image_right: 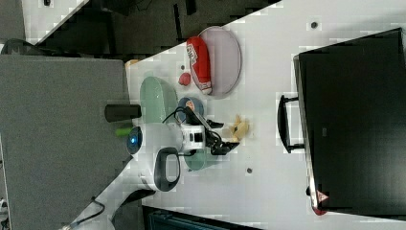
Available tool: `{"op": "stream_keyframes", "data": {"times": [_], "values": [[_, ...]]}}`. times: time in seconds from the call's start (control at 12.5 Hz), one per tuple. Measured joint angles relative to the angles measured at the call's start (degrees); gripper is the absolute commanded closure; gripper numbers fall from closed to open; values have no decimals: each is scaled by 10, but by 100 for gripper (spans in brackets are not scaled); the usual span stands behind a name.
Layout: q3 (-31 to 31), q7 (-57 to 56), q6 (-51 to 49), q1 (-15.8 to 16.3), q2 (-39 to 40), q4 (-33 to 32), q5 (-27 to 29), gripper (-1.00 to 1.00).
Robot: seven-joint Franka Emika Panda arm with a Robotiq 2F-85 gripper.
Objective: Pick banana from table and place on oven.
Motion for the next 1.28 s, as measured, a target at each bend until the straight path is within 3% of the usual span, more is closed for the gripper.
{"op": "stream_keyframes", "data": {"times": [0.32, 0.8, 1.28], "values": [[-5, 0, 68, 7, 65, -3, 4, -93], [11, -2, 104, 16, 93, -13, 10, 48], [5, -3, 60, 19, 58, -4, 3, 53]]}}
